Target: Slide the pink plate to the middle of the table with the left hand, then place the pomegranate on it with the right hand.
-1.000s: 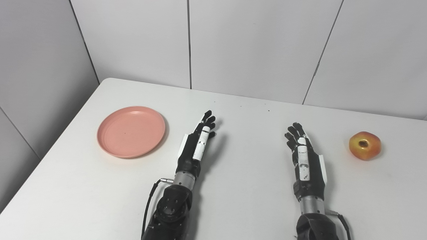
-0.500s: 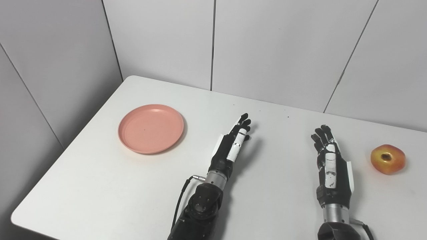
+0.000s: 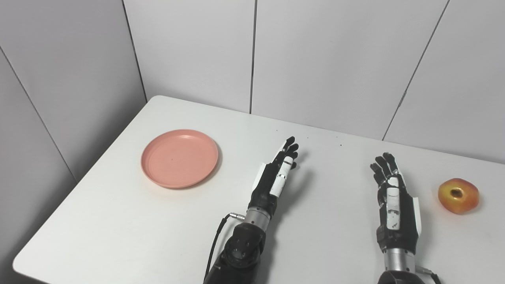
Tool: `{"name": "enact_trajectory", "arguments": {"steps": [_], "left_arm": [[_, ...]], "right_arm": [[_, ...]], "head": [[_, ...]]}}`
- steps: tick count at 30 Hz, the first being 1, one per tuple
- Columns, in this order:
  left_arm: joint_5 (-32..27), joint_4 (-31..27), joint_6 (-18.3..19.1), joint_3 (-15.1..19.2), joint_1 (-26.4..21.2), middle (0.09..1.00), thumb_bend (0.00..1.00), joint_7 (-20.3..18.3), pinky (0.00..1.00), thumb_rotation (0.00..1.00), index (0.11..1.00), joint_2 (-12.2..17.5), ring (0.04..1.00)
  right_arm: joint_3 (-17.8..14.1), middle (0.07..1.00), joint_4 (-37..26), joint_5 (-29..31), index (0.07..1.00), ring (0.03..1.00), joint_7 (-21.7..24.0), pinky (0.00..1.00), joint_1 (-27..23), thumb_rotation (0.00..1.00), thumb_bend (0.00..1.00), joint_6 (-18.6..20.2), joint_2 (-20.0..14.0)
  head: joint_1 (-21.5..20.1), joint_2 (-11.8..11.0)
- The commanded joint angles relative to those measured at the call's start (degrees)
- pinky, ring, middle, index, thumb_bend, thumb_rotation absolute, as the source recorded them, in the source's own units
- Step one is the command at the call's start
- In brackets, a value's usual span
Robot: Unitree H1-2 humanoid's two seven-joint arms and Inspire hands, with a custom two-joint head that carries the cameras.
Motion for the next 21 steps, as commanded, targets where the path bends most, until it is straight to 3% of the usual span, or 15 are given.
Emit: {"name": "enact_trajectory", "arguments": {"steps": [1,13,21], "left_arm": [[0.5,1.9,-3.1,0.0,1.2,0.938,0.27,0.4,0.89,1.0,0.928,-0.1,0.93],[1.4,1.2,-4.4,0.1,1.0,0.925,0.23,1.3,0.89,1.0,0.909,0.2,0.922],[2.1,-0.3,-5.1,0.7,1.0,0.916,0.26,2.6,0.87,1.0,0.904,0.2,0.913]], "right_arm": [[-0.6,0.899,2.5,-0.4,0.901,0.899,0.5,0.98,2.6,0.91,0.6,-1.8,-1.0],[-0.6,0.907,2.5,-1.6,0.909,0.905,-0.2,1.0,2.3,0.91,0.57,-0.7,-0.9],[-0.7,0.909,2.5,-2.1,0.909,0.913,-0.4,1.0,2.4,0.91,0.57,-0.3,-0.9]], "head": [[0.0,0.1],[0.0,0.0],[0.4,-0.1]]}}
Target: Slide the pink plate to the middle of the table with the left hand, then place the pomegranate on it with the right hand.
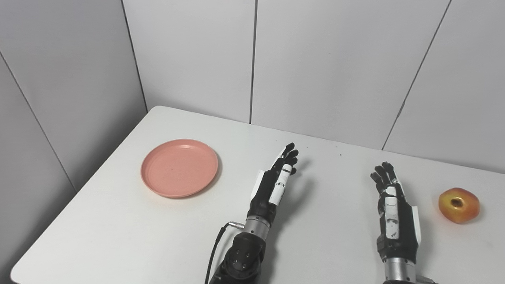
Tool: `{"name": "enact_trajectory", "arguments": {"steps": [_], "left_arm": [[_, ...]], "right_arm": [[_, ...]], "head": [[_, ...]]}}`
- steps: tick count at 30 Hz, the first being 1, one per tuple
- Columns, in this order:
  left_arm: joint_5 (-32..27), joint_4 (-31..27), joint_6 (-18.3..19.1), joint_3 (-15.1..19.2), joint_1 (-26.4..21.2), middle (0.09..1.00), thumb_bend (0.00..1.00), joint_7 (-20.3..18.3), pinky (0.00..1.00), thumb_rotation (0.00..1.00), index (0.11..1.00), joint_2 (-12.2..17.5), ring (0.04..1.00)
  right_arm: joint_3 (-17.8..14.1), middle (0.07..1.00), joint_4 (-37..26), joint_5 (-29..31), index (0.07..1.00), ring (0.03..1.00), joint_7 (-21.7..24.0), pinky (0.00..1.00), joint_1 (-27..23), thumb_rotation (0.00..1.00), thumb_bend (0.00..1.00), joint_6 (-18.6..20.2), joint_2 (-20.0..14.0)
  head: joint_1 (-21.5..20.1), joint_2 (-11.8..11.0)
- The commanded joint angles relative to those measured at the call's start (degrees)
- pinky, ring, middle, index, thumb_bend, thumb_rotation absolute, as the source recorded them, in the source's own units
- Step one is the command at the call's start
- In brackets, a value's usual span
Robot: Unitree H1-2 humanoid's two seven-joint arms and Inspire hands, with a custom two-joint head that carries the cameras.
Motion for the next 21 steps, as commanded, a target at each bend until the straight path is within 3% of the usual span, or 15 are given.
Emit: {"name": "enact_trajectory", "arguments": {"steps": [1,6,10,21], "left_arm": [[1.0,-0.7,-0.9,0.5,1.1,0.908,0.28,1.2,0.87,1.0,0.896,0.2,0.907],[3.8,-2.8,0.1,1.8,0.7,0.87,0.31,4.7,0.84,0.95,0.865,0.1,0.86],[3.0,-3.2,-2.2,2.6,-0.1,0.887,0.3,4.1,0.85,1.0,0.881,1.7,0.875],[-3.4,-5.6,-0.4,9.1,-3.4,0.847,0.32,4.8,0.84,1.0,0.846,3.7,0.845]], "right_arm": [[-0.7,0.909,2.4,-0.4,0.909,0.912,0.0,1.0,2.5,0.91,0.58,-0.3,-1.0],[-0.8,0.908,2.1,0.2,0.908,0.911,0.2,1.0,2.6,0.9,0.6,0.4,-0.9],[-0.8,0.913,2.1,0.0,0.912,0.914,0.1,1.0,2.7,0.91,0.58,0.3,-0.8],[-0.9,0.916,2.2,0.4,0.911,0.922,0.4,1.0,2.6,0.9,0.56,0.4,-1.0]], "head": [[0.1,0.0],[0.8,-0.1],[0.9,-0.1],[1.1,-0.2]]}}
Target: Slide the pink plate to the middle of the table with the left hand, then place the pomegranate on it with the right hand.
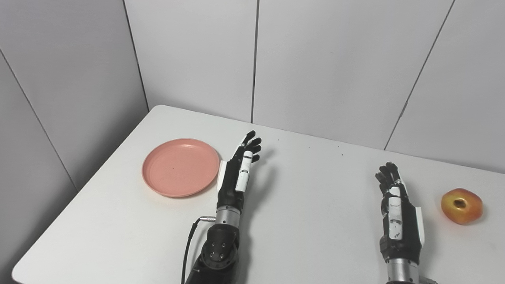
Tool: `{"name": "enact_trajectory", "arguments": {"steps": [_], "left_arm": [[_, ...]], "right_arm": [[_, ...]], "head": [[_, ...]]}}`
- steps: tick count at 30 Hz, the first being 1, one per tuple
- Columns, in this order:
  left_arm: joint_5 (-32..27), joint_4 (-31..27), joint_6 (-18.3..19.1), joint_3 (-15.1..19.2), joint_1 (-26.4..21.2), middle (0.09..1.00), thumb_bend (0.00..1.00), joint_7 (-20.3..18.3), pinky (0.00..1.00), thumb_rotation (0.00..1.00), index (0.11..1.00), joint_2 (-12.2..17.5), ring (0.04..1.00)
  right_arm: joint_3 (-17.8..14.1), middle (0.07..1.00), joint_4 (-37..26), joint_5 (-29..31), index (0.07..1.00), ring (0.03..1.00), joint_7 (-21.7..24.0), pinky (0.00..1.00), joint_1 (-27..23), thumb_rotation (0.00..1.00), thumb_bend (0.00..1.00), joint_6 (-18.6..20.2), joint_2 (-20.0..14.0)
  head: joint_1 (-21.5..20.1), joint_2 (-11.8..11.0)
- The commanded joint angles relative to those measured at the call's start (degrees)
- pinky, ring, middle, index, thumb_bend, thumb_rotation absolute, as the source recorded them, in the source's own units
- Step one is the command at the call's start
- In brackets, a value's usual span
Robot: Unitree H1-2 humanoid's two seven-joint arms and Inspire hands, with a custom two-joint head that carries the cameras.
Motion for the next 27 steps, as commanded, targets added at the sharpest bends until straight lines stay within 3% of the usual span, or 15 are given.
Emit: {"name": "enact_trajectory", "arguments": {"steps": [1,19,27], "left_arm": [[-0.9,-3.0,-0.1,0.5,-3.3,0.843,0.32,0.2,0.84,0.99,0.841,0.3,0.842],[-0.1,-1.9,-0.8,8.0,-8.8,0.821,0.33,4.8,0.8,1.0,0.818,8.3,0.822],[0.0,-5.4,5.3,10.3,-9.4,0.791,0.3,6.5,0.78,1.0,0.778,11.9,0.792]], "right_arm": [[-0.8,0.916,2.6,0.4,0.911,0.922,0.4,1.0,2.6,0.9,0.56,0.1,-0.9],[-0.9,0.911,4.3,0.3,0.909,0.915,0.4,1.0,1.8,0.9,0.55,-0.4,-0.9],[-1.0,0.907,4.6,0.0,0.907,0.909,0.3,1.0,1.4,0.89,0.57,-0.9,-1.0]], "head": [[0.1,0.0],[-0.1,-0.5],[0.5,-0.3]]}}
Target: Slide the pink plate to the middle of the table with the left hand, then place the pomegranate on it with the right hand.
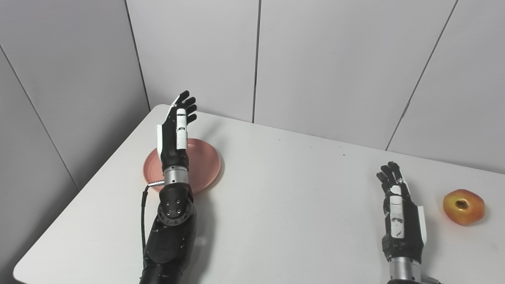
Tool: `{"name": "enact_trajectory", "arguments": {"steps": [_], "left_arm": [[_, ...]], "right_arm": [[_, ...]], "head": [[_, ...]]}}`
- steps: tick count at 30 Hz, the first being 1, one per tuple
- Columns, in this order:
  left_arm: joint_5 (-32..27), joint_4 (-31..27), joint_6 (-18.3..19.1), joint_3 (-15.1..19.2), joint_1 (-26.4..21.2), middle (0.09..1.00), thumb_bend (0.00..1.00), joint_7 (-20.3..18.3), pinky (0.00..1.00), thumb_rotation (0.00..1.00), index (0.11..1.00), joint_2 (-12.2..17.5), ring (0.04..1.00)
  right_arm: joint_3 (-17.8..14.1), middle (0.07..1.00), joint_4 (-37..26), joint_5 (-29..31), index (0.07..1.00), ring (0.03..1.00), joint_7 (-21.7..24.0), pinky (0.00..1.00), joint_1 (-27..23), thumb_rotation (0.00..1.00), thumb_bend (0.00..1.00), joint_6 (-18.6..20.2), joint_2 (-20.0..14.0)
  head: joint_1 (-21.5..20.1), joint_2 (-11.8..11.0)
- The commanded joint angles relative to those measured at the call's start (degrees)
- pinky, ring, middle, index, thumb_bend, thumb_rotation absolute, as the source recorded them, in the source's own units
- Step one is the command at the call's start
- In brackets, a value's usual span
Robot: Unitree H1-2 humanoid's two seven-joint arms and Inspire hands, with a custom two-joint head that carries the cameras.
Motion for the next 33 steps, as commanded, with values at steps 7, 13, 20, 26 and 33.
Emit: {"name": "enact_trajectory", "arguments": {"steps": [7,13,20,26,33], "left_arm": [[0.1,-3.6,2.3,0.3,-1.7,0.774,0.27,-1.9,0.73,0.93,0.759,5.4,0.772],[0.2,-4.2,3.7,0.7,-0.7,0.762,0.27,-3.3,0.71,0.95,0.749,8.1,0.758],[-1.6,-5.8,5.5,1.6,1.2,0.768,0.28,-6.4,0.72,0.91,0.756,11.7,0.76],[-1.7,-5.3,5.8,1.8,2.4,0.774,0.27,-8.2,0.73,0.86,0.756,13.9,0.769],[-2.1,-3.7,5.1,2.2,4.0,0.777,0.26,-9.7,0.74,0.88,0.768,15.8,0.774]], "right_arm": [[-0.6,0.908,3.2,0.2,0.907,0.913,0.6,1.0,2.3,0.92,0.55,-0.6,-1.0],[-0.6,0.913,3.1,0.6,0.912,0.919,1.0,1.0,2.2,0.92,0.55,-0.2,-1.1],[-0.7,0.909,3.2,0.8,0.906,0.914,0.9,1.0,2.1,0.9,0.56,-0.2,-1.1],[-0.8,0.909,2.9,1.1,0.908,0.913,0.9,1.0,2.2,0.9,0.57,0.1,-1.0],[-0.7,0.914,2.8,1.2,0.911,0.92,1.1,1.0,2.3,0.9,0.57,-0.1,-1.3]], "head": [[0.5,0.2],[0.5,0.2],[0.7,0.4],[0.9,0.4],[1.0,0.4]]}}
